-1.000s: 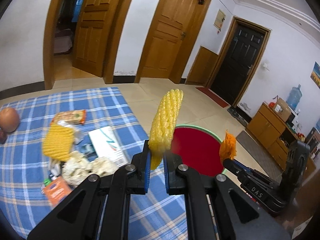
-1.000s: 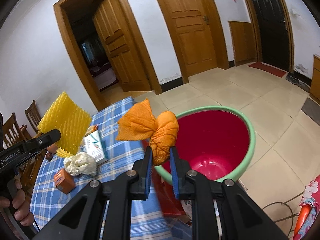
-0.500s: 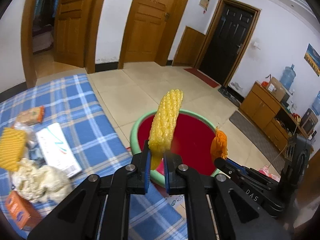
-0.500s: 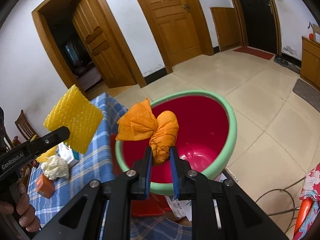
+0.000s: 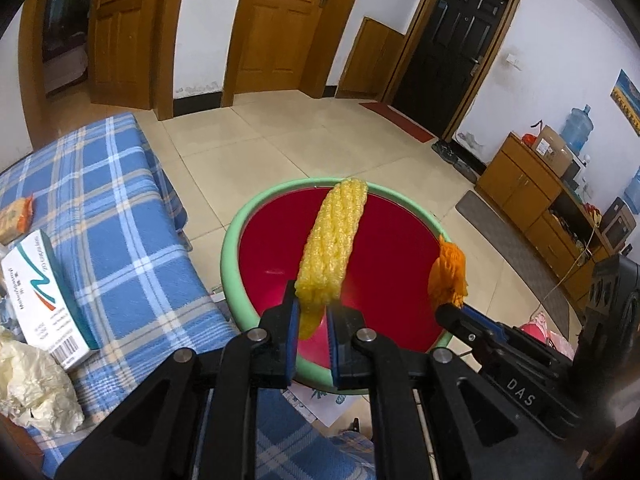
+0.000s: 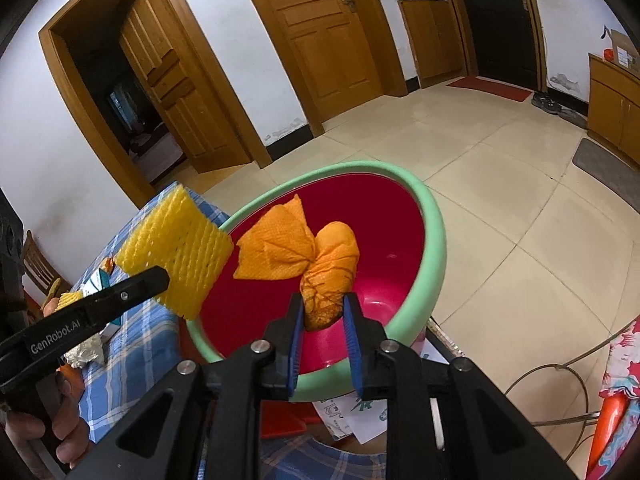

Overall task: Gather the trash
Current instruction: 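Open both tools to drop the foam sleeve and orange cloth into the bin, then move both open tools back over the table items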

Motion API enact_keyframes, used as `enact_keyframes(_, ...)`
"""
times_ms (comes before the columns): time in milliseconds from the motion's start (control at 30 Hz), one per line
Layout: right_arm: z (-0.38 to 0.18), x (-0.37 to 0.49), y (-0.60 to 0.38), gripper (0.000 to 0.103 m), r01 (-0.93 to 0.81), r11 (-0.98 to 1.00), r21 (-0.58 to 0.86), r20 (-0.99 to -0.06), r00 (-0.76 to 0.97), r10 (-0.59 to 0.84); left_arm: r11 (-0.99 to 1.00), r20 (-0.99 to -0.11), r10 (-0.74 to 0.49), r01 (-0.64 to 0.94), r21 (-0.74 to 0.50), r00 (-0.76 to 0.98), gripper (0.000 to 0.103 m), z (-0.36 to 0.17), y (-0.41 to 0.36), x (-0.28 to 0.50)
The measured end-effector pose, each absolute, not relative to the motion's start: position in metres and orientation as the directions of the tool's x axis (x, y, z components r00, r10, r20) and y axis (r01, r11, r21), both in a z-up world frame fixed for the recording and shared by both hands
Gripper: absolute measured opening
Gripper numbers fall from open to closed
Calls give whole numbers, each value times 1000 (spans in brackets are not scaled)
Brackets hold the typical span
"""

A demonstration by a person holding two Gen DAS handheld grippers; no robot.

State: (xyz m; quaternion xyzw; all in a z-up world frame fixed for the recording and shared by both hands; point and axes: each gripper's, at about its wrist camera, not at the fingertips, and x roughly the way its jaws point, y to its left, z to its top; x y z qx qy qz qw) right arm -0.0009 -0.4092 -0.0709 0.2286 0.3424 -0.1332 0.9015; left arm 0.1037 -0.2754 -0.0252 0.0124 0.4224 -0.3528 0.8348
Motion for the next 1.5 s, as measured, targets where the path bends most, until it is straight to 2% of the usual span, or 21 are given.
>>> enact_keyframes(33, -71, -1, -410, 26, 397, 860, 322, -677, 731, -85, 753, -716, -575, 598, -275, 396, 19, -25, -276, 103)
enact_keyframes(67, -71, -1, -410, 30, 399, 859, 322, -677, 731, -87, 756, -716, -572, 595, -271, 400, 29, -26, -276, 102)
enact_keyframes(100, -71, -1, -411, 32, 401, 857, 324, -675, 733, -87, 759, -716, -570, 593, -269, 404, 34, -25, -277, 102)
enact_keyframes(433, -65, -1, -407, 37, 406, 852, 331, -666, 740, -94, 782, -715, -555, 561, -273, 425, 39, -21, -264, 104)
enact_keyframes(700, -53, -6, -400, 53, 404, 850, 339, -642, 760, -105, 817, -700, -522, 521, -247, 487, 60, -9, -241, 99)
enact_keyframes(900, -43, -13, -393, 62, 387, 856, 342, -622, 776, -102, 850, -685, -485, 478, -223, 544, 71, 4, -223, 93)
enact_keyframes(1200, -30, -23, -377, 75, 360, 869, 340, -600, 794, -95, 873, -673, -460, 433, -224, 580, 71, 16, -192, 82)
enact_keyframes(1500, -19, -28, -354, 80, 318, 889, 330, -586, 807, -70, 896, -661, -427, 389, -215, 617, 71, 26, -159, 69)
